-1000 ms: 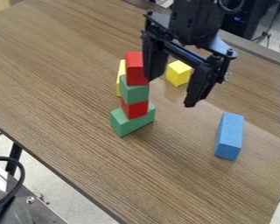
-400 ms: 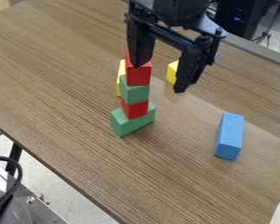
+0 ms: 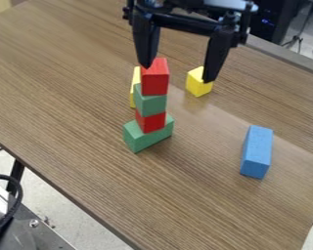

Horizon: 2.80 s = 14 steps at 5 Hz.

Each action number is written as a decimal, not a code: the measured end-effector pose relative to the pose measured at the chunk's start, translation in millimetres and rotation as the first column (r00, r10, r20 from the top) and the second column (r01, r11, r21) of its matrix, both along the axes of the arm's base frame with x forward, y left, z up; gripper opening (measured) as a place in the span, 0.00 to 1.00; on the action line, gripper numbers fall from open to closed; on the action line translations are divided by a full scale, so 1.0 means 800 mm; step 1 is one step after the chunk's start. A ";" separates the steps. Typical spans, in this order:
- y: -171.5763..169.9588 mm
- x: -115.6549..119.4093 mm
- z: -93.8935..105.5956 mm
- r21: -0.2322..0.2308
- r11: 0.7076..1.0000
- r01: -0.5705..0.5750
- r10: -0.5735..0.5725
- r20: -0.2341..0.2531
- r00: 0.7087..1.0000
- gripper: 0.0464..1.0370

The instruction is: Remove the cube from the tower and put it in the right side of the table

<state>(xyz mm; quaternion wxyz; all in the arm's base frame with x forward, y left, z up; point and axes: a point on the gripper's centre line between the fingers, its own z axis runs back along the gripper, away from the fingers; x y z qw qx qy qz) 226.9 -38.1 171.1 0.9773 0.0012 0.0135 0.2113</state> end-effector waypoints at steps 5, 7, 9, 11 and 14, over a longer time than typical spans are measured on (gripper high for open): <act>-0.001 -0.005 0.003 0.125 0.961 -0.247 0.269 -0.216 0.938 0.96; 0.011 -0.003 0.001 0.095 0.966 -0.242 0.256 -0.199 0.946 0.96; 0.036 0.022 -0.024 0.005 0.966 -0.258 0.254 -0.204 0.945 0.96; 0.068 0.019 -0.045 -0.070 0.946 -0.315 0.293 -0.222 0.930 0.96; 0.055 0.027 -0.063 -0.068 0.963 -0.260 0.238 -0.231 0.943 0.65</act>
